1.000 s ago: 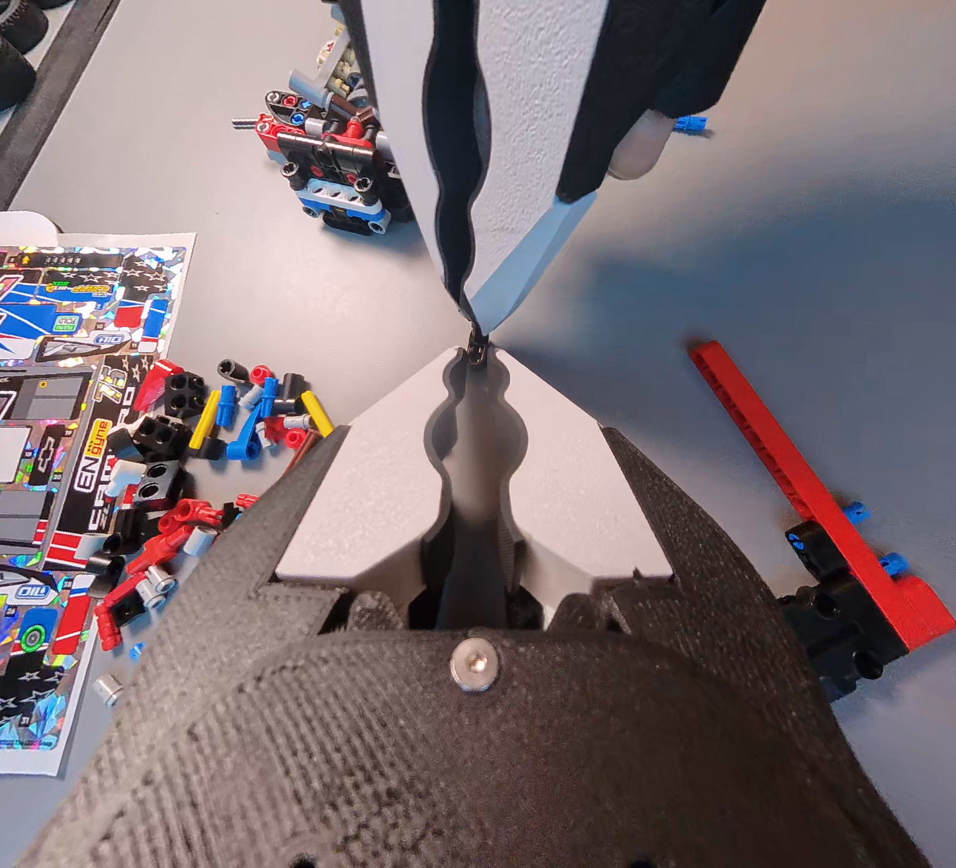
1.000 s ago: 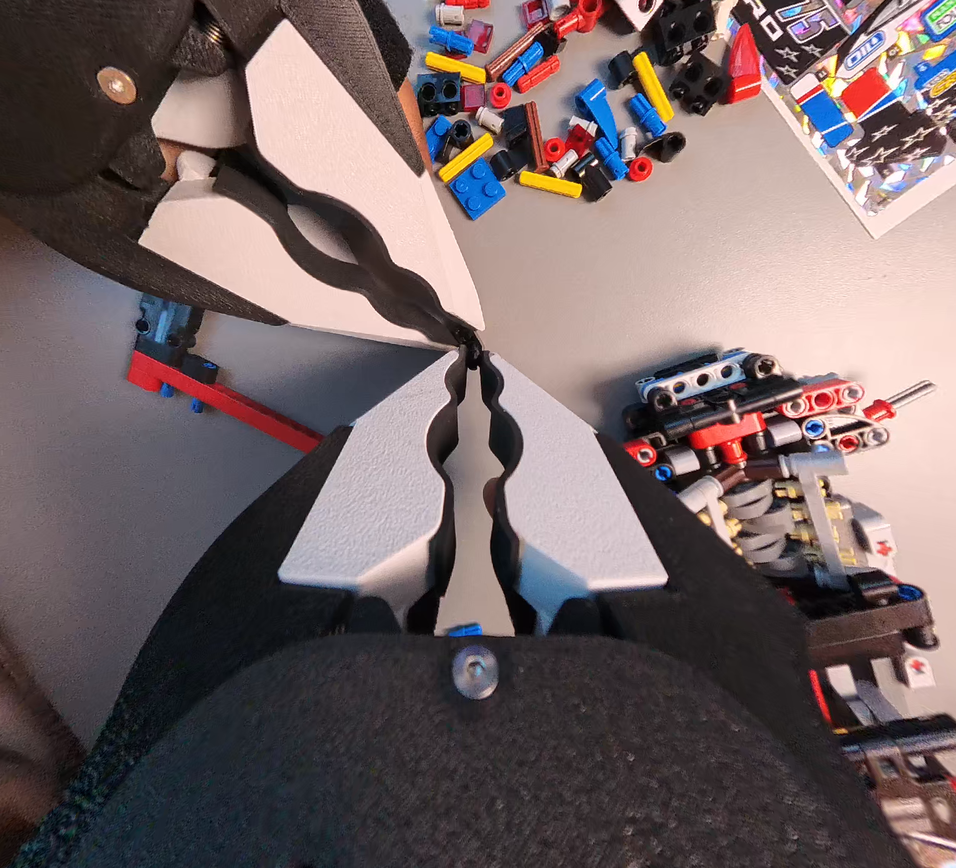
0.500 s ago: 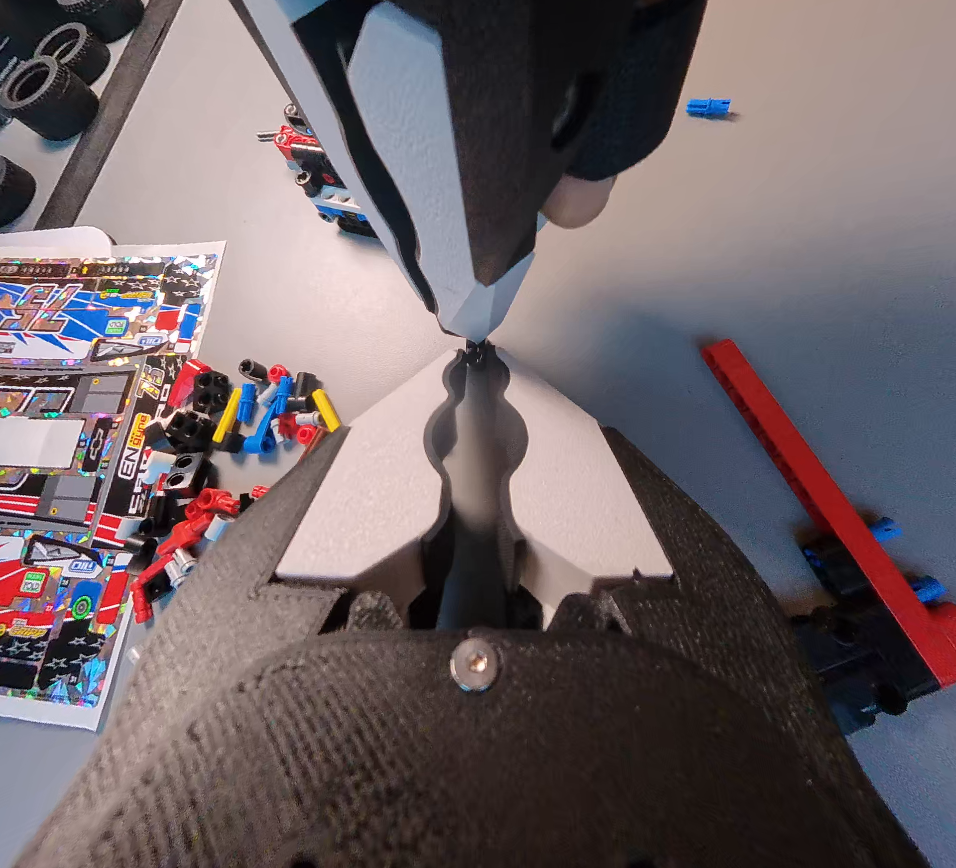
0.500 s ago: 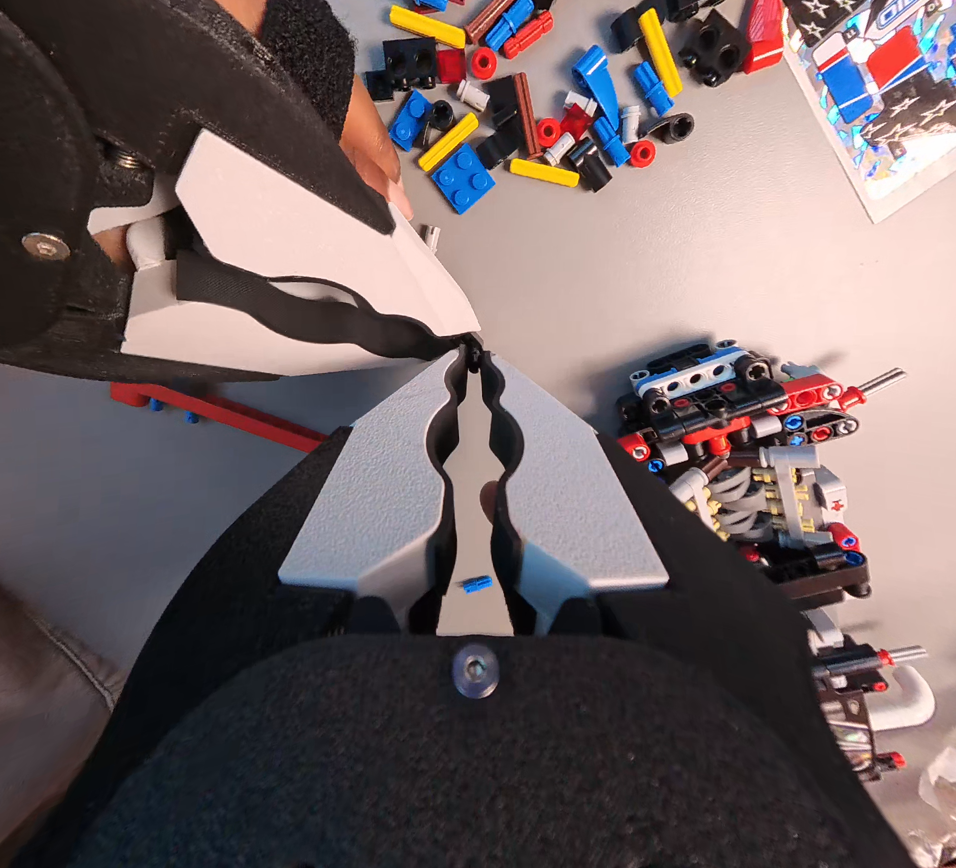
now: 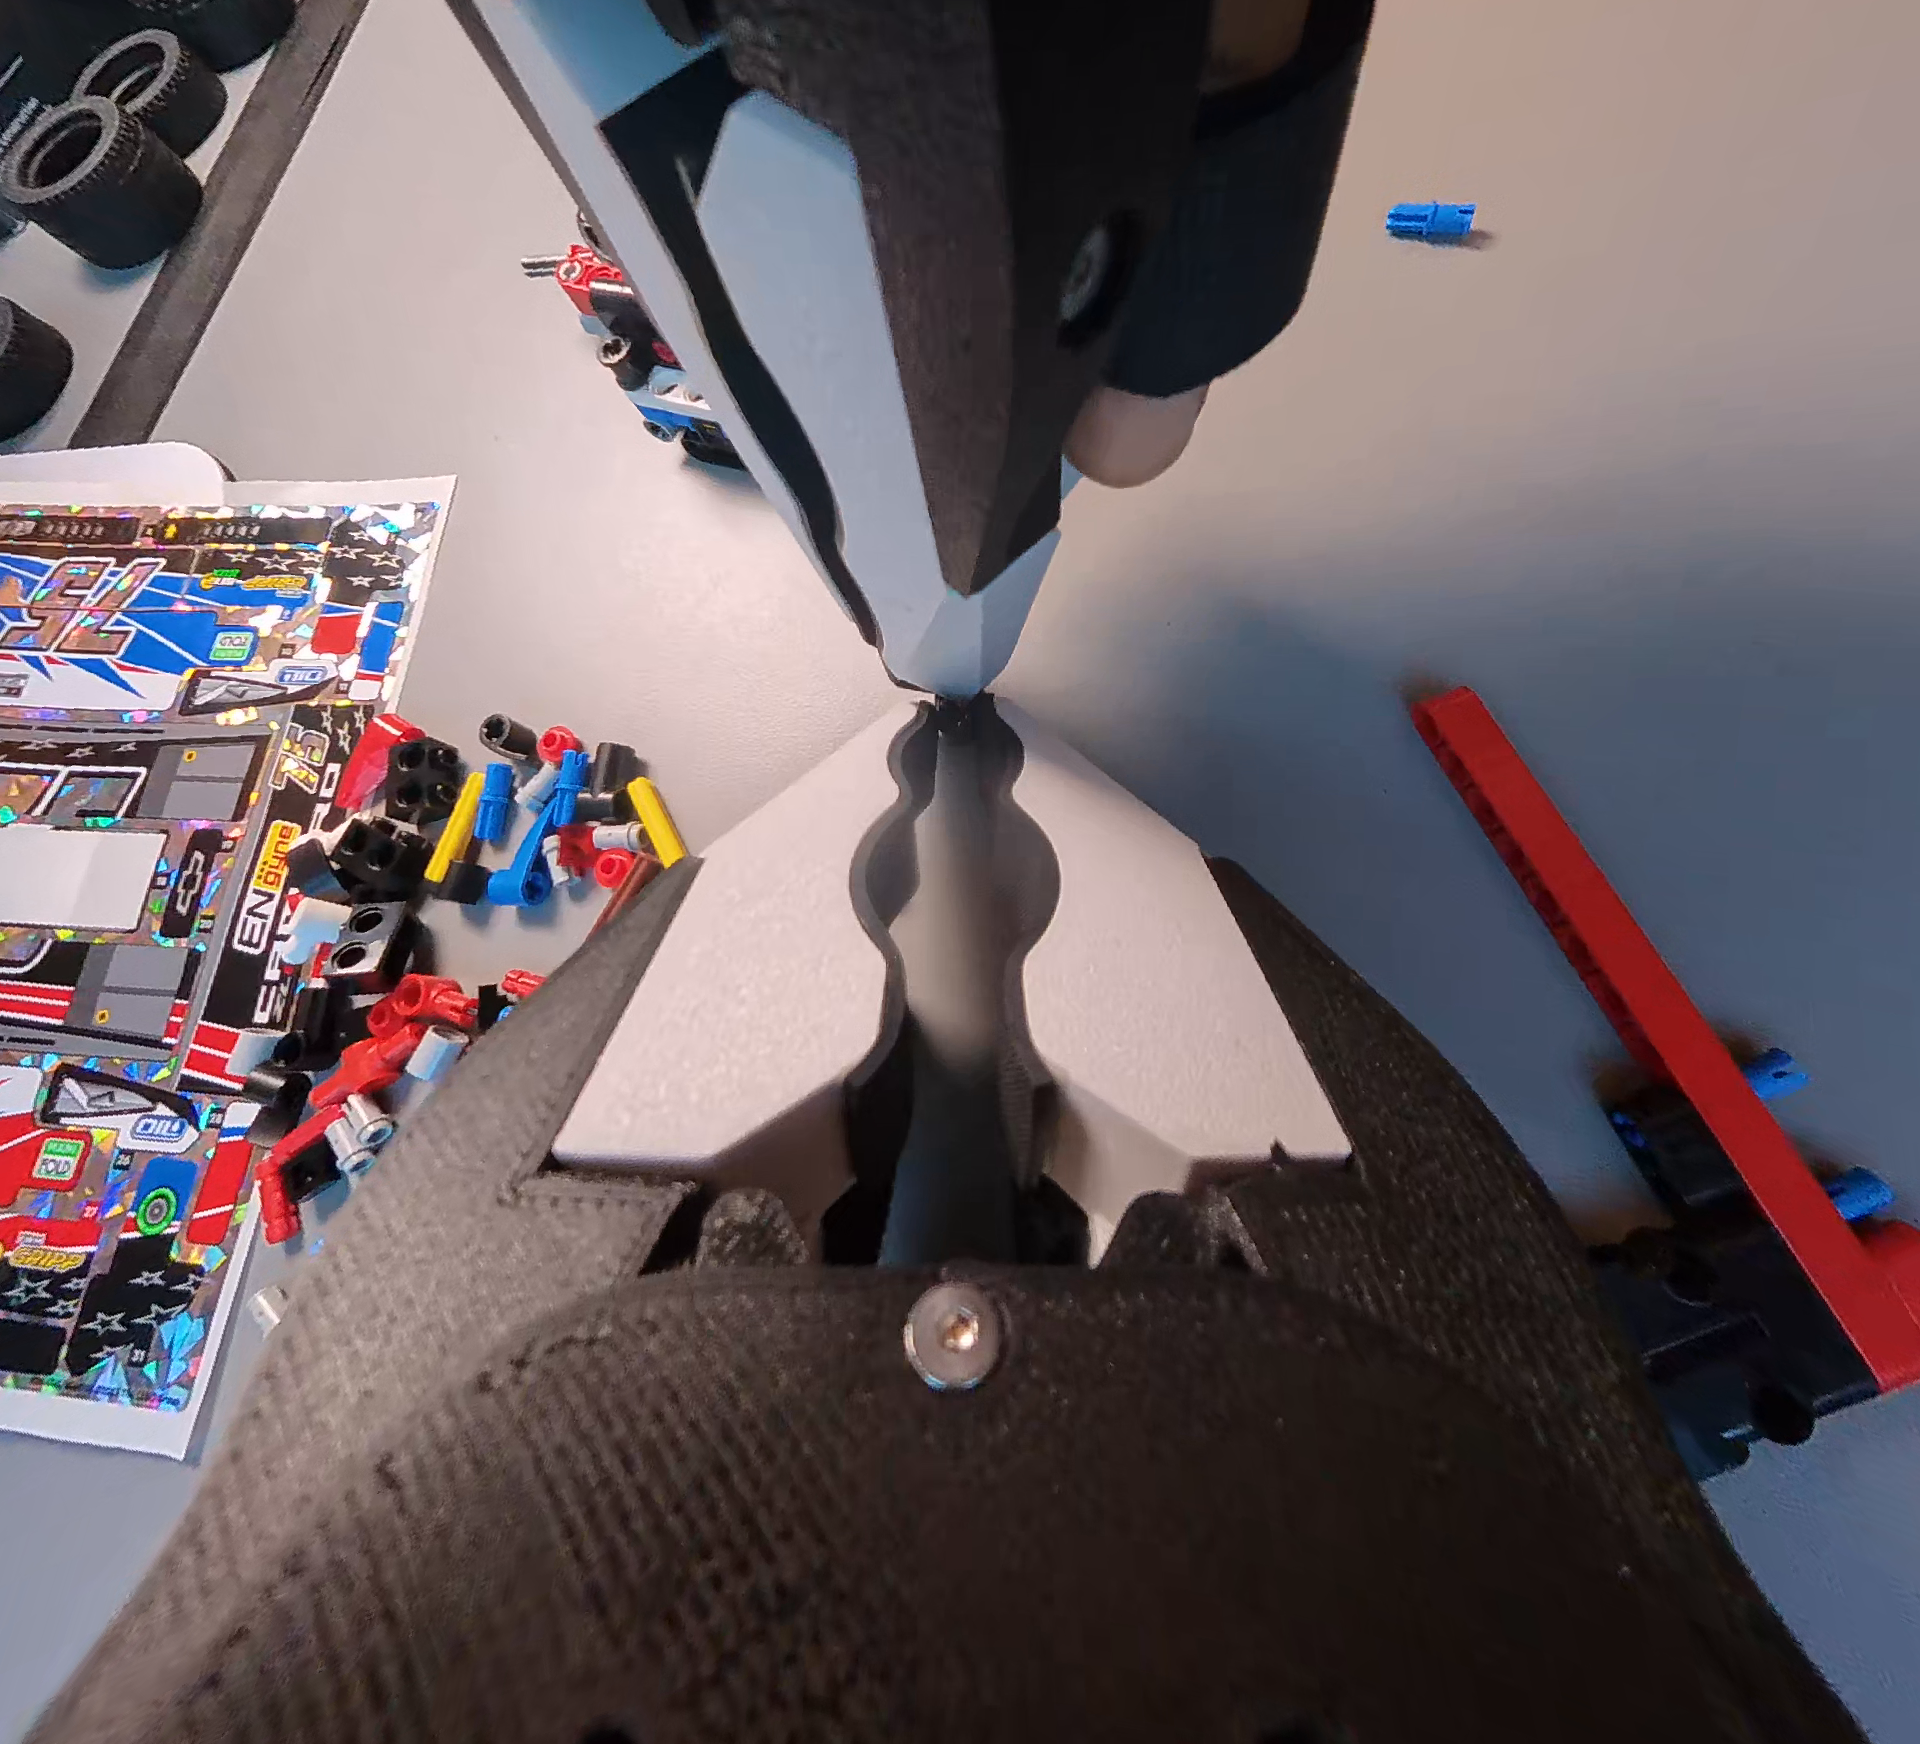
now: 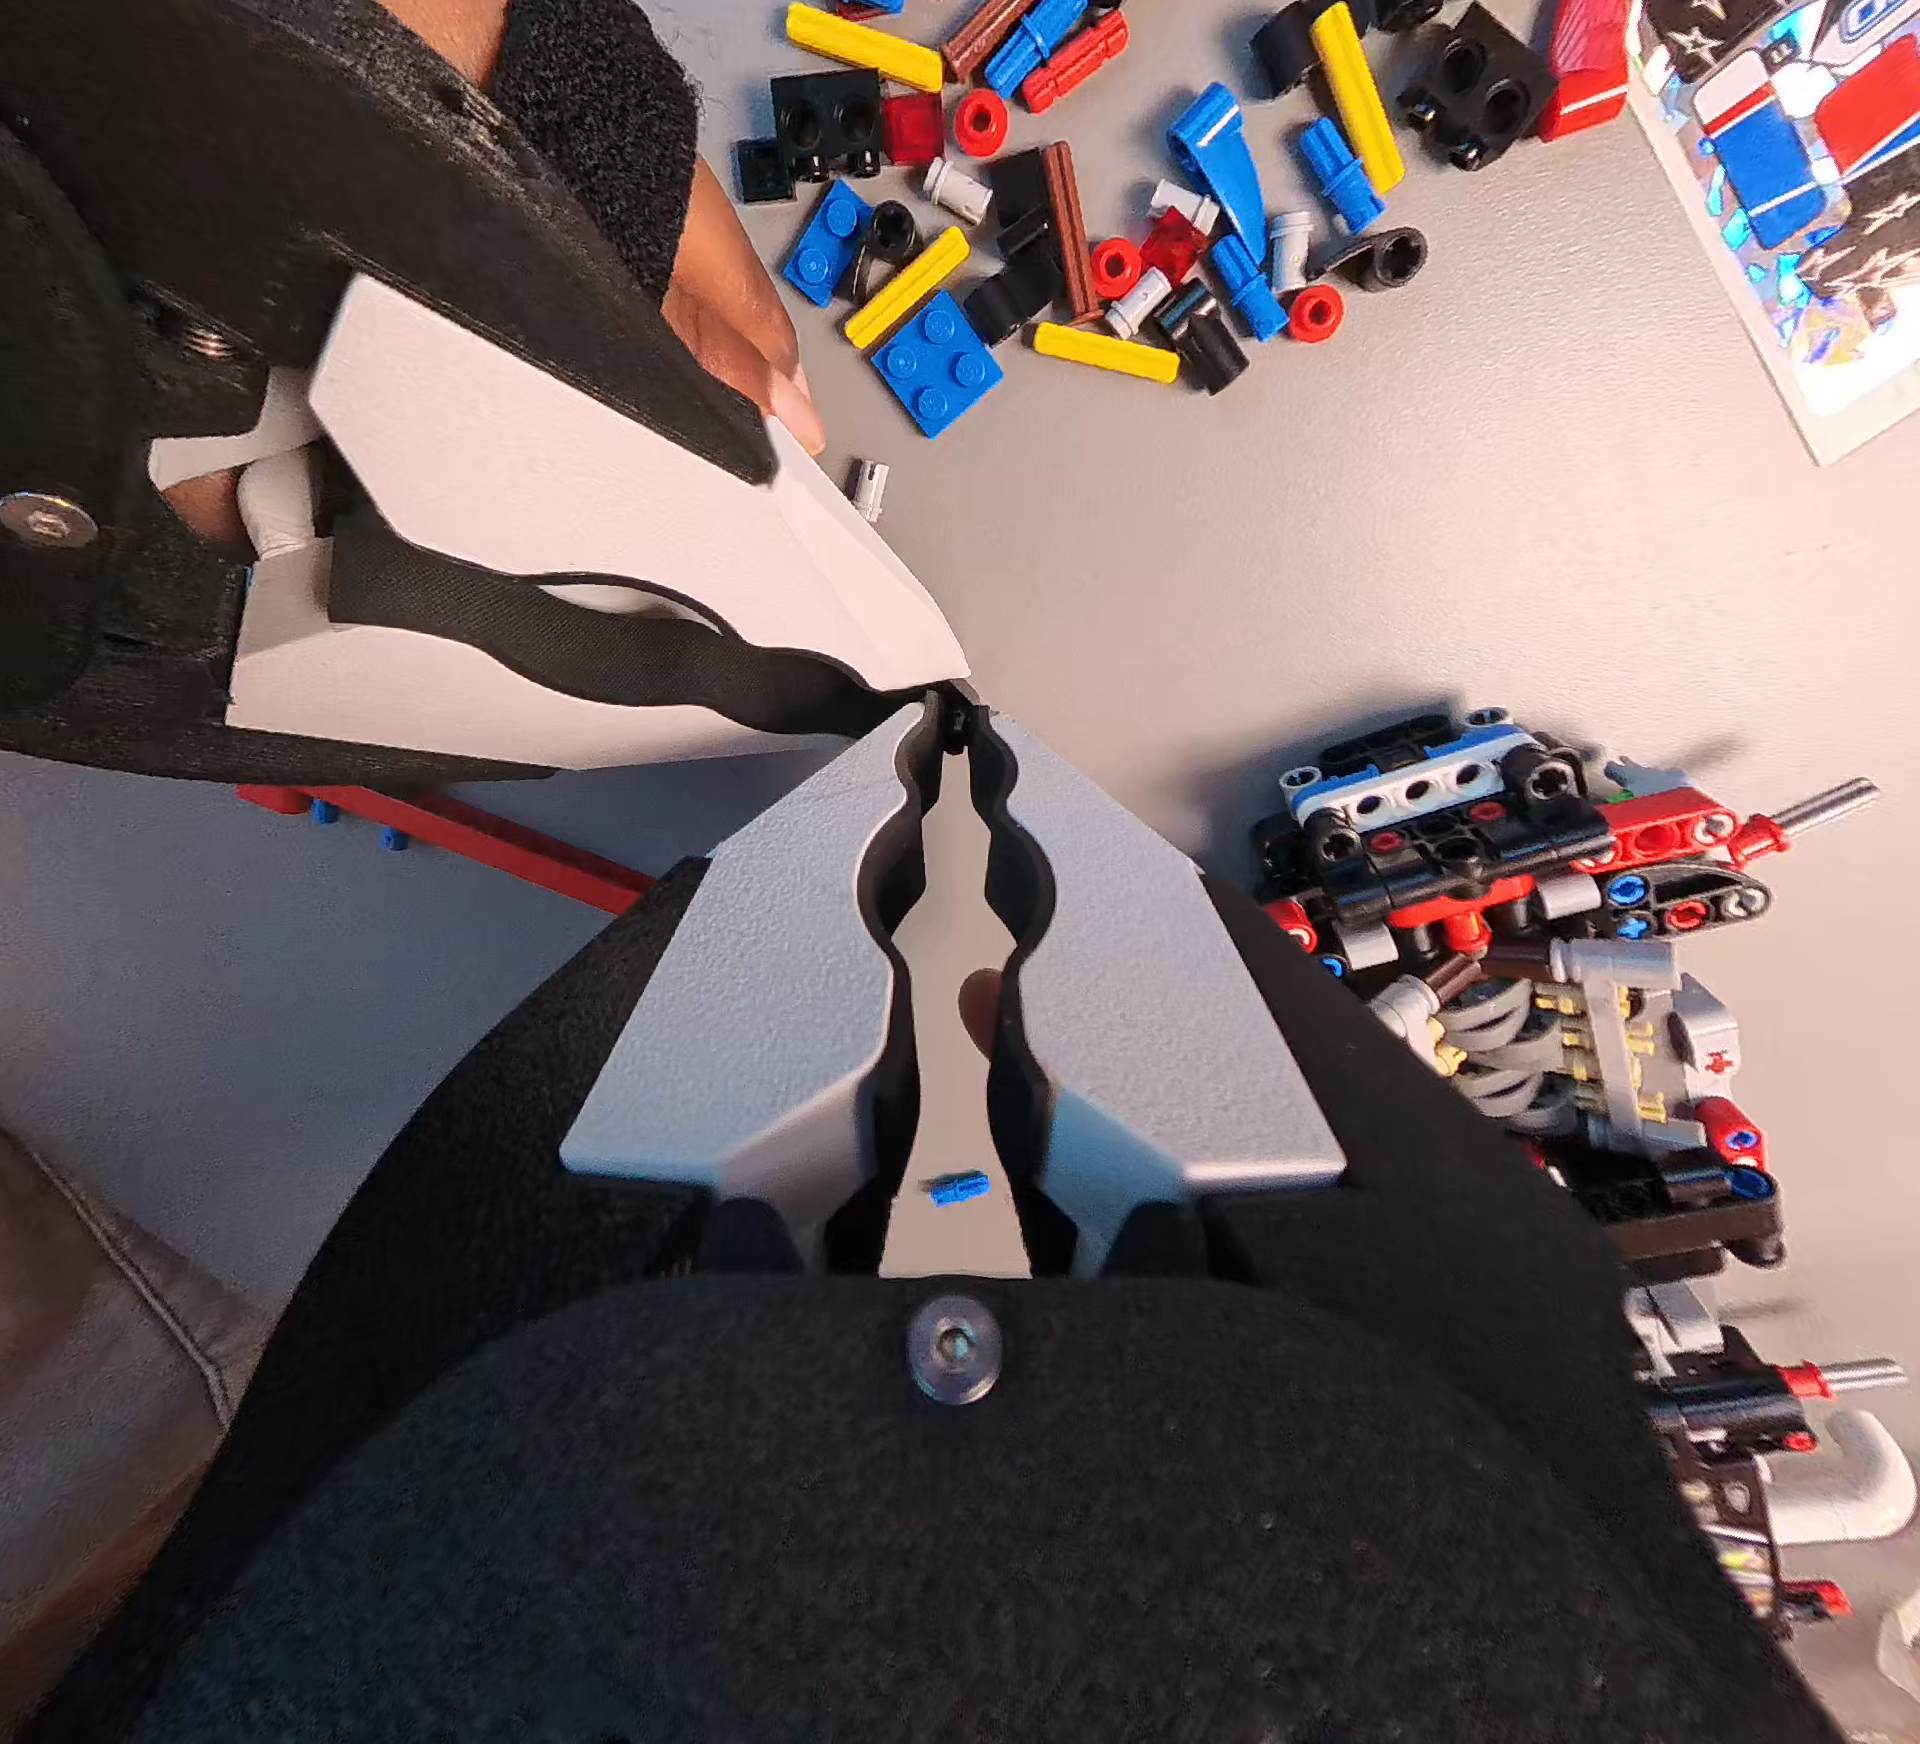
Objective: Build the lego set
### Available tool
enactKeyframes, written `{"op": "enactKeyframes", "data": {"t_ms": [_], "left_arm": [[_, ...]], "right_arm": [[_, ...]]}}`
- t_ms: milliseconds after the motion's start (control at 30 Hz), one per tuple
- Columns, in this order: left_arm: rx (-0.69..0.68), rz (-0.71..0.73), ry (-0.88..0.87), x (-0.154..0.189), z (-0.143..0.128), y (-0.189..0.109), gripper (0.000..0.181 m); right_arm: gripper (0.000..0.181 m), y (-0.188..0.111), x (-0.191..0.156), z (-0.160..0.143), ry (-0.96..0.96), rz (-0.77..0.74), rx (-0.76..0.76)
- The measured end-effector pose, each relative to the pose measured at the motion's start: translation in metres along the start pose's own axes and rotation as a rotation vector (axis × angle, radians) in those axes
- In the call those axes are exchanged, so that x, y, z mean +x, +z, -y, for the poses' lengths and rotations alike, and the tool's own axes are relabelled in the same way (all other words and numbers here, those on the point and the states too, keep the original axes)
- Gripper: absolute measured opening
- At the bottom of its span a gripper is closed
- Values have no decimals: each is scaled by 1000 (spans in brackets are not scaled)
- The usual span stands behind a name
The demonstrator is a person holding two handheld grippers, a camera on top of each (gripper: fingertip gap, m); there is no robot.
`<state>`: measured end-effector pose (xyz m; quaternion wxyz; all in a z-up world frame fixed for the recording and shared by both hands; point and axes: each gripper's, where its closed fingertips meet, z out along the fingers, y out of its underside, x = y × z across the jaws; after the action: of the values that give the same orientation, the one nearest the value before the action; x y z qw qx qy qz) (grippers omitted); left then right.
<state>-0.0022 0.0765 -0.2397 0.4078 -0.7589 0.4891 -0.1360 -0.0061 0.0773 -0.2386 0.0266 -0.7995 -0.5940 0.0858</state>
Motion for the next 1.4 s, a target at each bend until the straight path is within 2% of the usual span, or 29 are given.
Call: {"op": "enactKeyframes", "data": {"t_ms": [200, 267, 333, 433, 533, 633, 933, 1267, 1333, 1400], "left_arm": [[0, -7, -10, 0, 0, 0, 6], [1, -4, -7, 0, 0, 0, 6], [1, -11, -13, 0, 0, 0, 6], [1, -17, -21, 0, 0, 0, 6], [1, -17, -21, 0, 0, 0, 6], [2, -19, -23, 0, 0, 0, 6], [2, -10, -13, 0, 0, 0, 6], [12, 44, 74, -1, 2, 0, 5], [48, 99, 123, -6, 6, -4, 6], [120, 190, 177, -17, 19, -17, 5]], "right_arm": [[2, 0, 0, 0, -41, -5, -27], [3, -1, 0, 0, -62, 3, 16], [14, -4, 4, 0, -68, -9, 72], [22, -16, 2, 6, -26, 67, 201], [22, -31, 4, 8, 2, 103, 316], [17, -31, 4, 3, -23, 89, 388], [2, -13, -1, 3, -91, -3, 430], [2, -12, -1, 2, -66, -7, 409], [3, -18, -1, 4, -49, 4, 491], [19, -42, -6, 13, -3, 72, 699]]}}
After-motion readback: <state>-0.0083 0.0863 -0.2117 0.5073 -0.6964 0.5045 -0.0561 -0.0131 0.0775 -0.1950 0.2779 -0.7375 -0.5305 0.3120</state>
